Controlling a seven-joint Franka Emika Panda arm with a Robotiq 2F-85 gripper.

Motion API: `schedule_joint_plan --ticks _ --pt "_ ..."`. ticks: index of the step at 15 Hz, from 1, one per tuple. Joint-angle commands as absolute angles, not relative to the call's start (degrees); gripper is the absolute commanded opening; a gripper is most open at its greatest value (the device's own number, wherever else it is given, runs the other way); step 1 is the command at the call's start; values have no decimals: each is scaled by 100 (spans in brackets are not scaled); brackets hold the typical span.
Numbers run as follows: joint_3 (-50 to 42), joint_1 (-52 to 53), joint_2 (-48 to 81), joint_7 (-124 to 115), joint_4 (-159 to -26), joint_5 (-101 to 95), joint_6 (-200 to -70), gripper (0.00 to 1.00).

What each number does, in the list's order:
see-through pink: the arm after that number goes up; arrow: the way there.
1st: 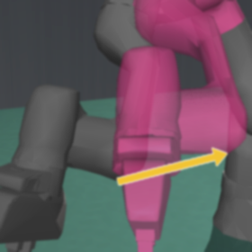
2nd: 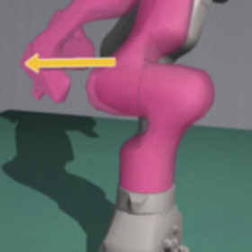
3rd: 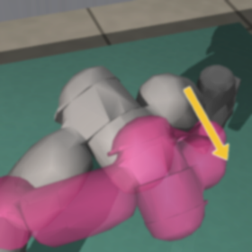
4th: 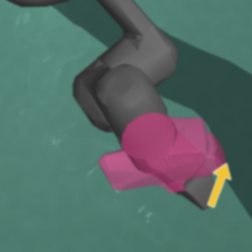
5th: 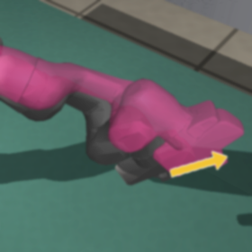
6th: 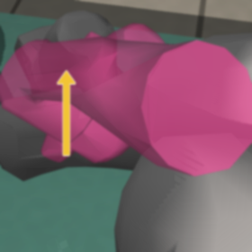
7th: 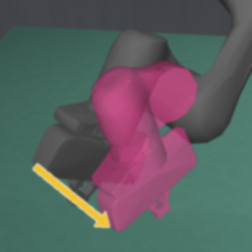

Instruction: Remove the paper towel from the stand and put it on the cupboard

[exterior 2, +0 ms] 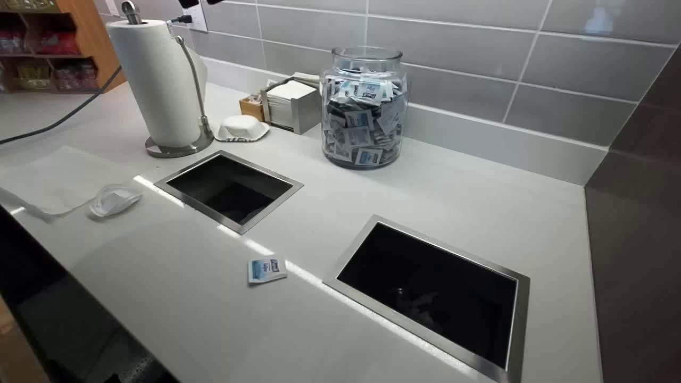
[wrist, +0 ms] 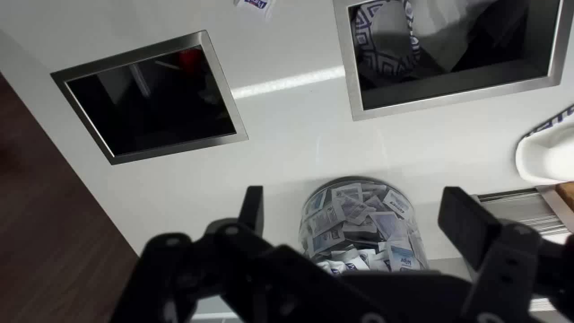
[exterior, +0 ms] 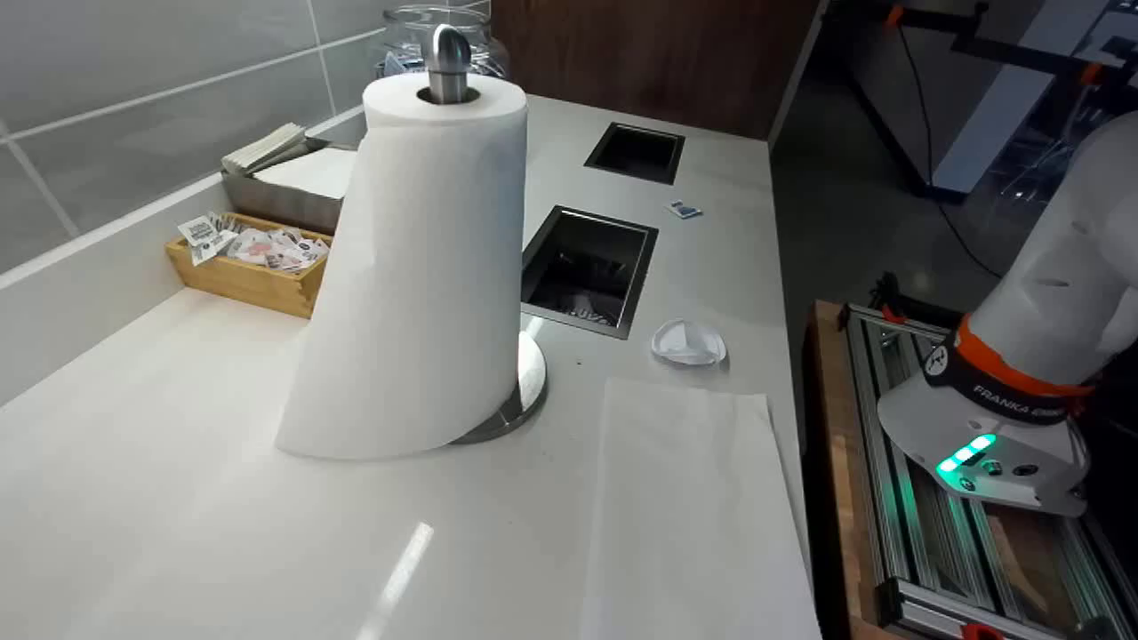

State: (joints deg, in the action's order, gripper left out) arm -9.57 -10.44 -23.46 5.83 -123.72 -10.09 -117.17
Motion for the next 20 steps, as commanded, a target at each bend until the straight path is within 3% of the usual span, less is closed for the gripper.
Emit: schedule_joint_plan --ticks 1,9,20 --pt "-974 -1024 -2341 581 -12355 -1014 -11700 100" --pt "-963 -963 -2325 628 -12353 -933 -11701 100" --pt "-449 154 -2037 619 -12399 1043 -11517 100"
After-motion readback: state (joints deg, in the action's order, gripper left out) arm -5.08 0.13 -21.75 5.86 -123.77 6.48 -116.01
